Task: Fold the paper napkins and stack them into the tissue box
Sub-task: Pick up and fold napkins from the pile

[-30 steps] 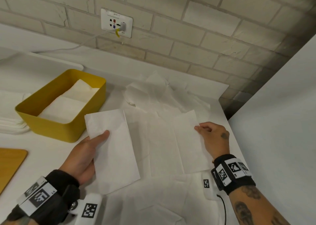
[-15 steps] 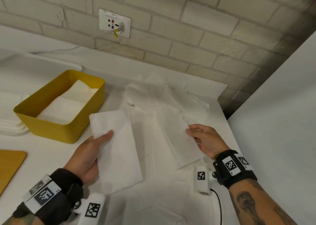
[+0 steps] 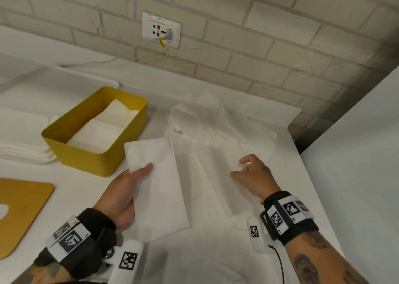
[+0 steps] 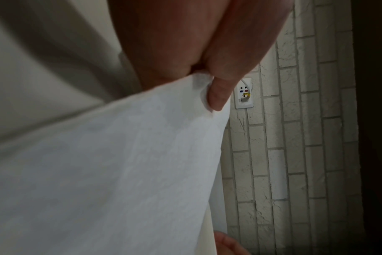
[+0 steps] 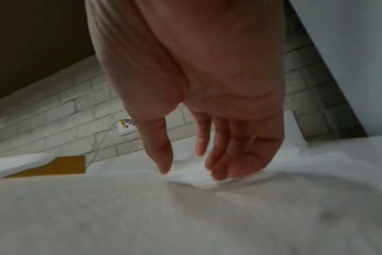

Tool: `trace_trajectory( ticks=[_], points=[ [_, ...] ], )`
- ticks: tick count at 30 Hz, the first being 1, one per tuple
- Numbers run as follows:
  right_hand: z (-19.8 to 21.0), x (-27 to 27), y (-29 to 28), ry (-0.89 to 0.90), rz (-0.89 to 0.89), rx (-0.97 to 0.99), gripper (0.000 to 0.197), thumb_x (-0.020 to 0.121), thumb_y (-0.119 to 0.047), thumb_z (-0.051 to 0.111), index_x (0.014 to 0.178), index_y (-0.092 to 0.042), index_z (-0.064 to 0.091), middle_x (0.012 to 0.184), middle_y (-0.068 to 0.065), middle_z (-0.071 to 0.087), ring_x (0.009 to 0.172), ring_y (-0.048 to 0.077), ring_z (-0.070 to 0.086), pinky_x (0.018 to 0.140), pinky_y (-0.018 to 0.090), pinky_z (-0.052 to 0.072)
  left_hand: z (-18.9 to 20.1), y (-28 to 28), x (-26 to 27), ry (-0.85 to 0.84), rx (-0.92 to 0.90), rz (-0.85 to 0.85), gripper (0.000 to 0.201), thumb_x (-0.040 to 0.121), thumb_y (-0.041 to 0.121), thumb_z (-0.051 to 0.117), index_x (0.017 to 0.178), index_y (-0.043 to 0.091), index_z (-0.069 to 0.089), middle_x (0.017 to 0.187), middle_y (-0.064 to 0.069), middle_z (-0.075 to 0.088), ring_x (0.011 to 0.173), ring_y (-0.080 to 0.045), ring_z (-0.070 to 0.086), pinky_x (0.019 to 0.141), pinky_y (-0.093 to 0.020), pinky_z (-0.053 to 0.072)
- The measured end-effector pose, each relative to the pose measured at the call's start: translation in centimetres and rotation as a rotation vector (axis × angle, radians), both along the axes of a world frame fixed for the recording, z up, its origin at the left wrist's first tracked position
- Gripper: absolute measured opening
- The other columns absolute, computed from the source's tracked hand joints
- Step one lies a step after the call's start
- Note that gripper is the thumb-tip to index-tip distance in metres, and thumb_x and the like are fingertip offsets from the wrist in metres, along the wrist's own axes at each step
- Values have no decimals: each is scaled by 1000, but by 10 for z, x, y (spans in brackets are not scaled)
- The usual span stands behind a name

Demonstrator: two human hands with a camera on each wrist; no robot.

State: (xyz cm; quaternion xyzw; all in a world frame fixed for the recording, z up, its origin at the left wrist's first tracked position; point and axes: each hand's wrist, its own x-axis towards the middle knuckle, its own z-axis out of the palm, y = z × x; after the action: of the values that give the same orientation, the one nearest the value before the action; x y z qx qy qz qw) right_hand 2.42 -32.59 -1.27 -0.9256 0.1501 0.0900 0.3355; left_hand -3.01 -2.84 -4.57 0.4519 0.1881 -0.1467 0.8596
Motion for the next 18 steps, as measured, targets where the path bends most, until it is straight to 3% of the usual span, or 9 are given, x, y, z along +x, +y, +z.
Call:
trace_trajectory(
  ticks=[4, 7, 10, 12, 15, 17, 18],
  points=[
    [13, -14, 23, -240, 150, -75, 29, 87, -40, 74, 107, -27, 59, 115, -5, 51, 108, 16, 55, 92, 32, 49, 0, 3, -1, -7, 3, 25, 30, 101, 22, 58, 129, 15, 64, 117, -13, 76, 100, -31, 73, 85, -46, 55],
    [16, -24, 44, -58, 269, -155, 50, 81, -57, 74, 117, -27, 57, 121, -8, 53, 113, 15, 53, 97, 37, 49, 0, -1, 0, -6, -2, 5, 31, 101, 23, 58, 130, 15, 63, 117, -13, 75, 98, -30, 75, 84, -46, 55],
    [14, -28, 58, 20, 291, -288, 70, 80, -63, 72, 129, -23, 44, 121, -5, 53, 112, 19, 55, 87, 33, 45, 1, -5, 1, -12, -10, -19, 32, 101, 23, 57, 131, 13, 64, 117, -14, 75, 96, -29, 76, 84, -46, 56],
    [10, -29, 61, 9, 301, -395, 59, 87, -56, 67, 126, -18, 44, 117, -1, 57, 105, 23, 58, 80, 32, 43, 1, -6, 0, -16, -11, -25, 32, 101, 24, 58, 131, 13, 64, 116, -13, 76, 95, -29, 76, 84, -45, 56],
    [8, -25, 59, -56, 269, -426, 17, 101, -34, 51, 102, -17, 52, 104, 3, 61, 95, 27, 58, 73, 30, 41, 0, -7, 2, -16, -6, -19, 30, 101, 24, 58, 128, 13, 65, 113, -13, 77, 91, -27, 77, 79, -44, 57],
    [16, -22, 57, -130, 269, -305, 25, 103, -28, 49, 80, -19, 46, 84, 1, 57, 85, 27, 56, 61, 30, 37, 1, -9, 4, -12, -5, -17, 30, 101, 23, 58, 128, 12, 64, 112, -13, 77, 89, -27, 77, 77, -43, 57],
    [24, -22, 59, -193, 292, -213, 27, 103, -28, 52, 78, -19, 48, 79, 2, 57, 82, 27, 57, 59, 27, 38, 2, -9, 4, -10, -4, -18, 31, 101, 23, 59, 129, 12, 64, 112, -14, 77, 90, -27, 77, 77, -43, 58]
  ],
)
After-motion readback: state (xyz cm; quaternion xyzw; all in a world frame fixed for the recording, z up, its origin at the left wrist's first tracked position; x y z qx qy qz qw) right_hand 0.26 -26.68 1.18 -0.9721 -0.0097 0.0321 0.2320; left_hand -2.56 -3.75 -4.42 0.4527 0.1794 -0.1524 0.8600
